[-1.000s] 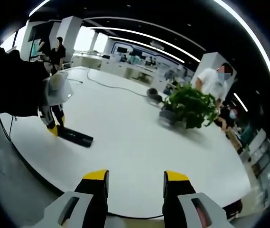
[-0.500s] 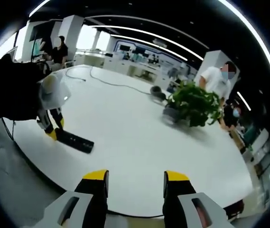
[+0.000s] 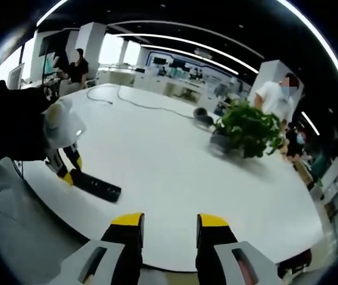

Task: Press the specified remote control buttons in sequence, fully releasing each button before pressing the next.

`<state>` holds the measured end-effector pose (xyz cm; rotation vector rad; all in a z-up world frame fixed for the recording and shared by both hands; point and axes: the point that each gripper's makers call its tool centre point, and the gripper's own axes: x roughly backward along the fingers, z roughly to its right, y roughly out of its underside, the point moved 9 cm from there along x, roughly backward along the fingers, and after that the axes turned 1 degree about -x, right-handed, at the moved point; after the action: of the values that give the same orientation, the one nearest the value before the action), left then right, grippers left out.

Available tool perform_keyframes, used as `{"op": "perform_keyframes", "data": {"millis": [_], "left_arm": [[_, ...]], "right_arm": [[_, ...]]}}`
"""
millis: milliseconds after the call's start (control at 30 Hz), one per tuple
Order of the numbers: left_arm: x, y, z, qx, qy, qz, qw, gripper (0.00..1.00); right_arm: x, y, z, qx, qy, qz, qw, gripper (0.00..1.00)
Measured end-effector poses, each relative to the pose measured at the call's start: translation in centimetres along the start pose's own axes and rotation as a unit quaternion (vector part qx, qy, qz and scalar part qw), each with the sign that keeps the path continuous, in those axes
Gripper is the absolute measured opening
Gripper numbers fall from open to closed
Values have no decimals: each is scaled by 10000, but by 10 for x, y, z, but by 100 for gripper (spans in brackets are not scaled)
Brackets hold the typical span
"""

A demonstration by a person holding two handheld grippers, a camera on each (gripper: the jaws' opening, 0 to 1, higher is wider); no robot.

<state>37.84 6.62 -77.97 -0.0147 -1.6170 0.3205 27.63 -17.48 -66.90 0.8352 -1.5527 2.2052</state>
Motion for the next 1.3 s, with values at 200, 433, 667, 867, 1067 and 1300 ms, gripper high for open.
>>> {"op": "perform_keyframes", "data": {"millis": [200, 433, 667, 867, 1067, 1300], "left_arm": [[1, 0, 12, -4, 12, 44, 10000, 24], [1, 1, 25, 5, -4, 55, 10000, 24], [2, 1, 41, 85, -19, 122, 9999, 24], [2, 2, 56, 57, -20, 239, 9997, 24], [2, 5, 59, 138, 0, 441, 9989, 24], [2, 0, 71, 60, -9, 352, 9994, 24]], "right_arm": [[2, -10, 3, -600, -463, 122, 9971, 23], [1, -52, 0, -669, -1160, -12, 9910, 9], [-18, -83, -16, -627, -1480, 193, 9868, 0], [-47, -80, -25, -633, -1566, -84, 9856, 0], [-69, -72, -43, -779, -1856, -422, 9786, 0], [-88, -63, -52, -767, -2005, -737, 9739, 0]]}}
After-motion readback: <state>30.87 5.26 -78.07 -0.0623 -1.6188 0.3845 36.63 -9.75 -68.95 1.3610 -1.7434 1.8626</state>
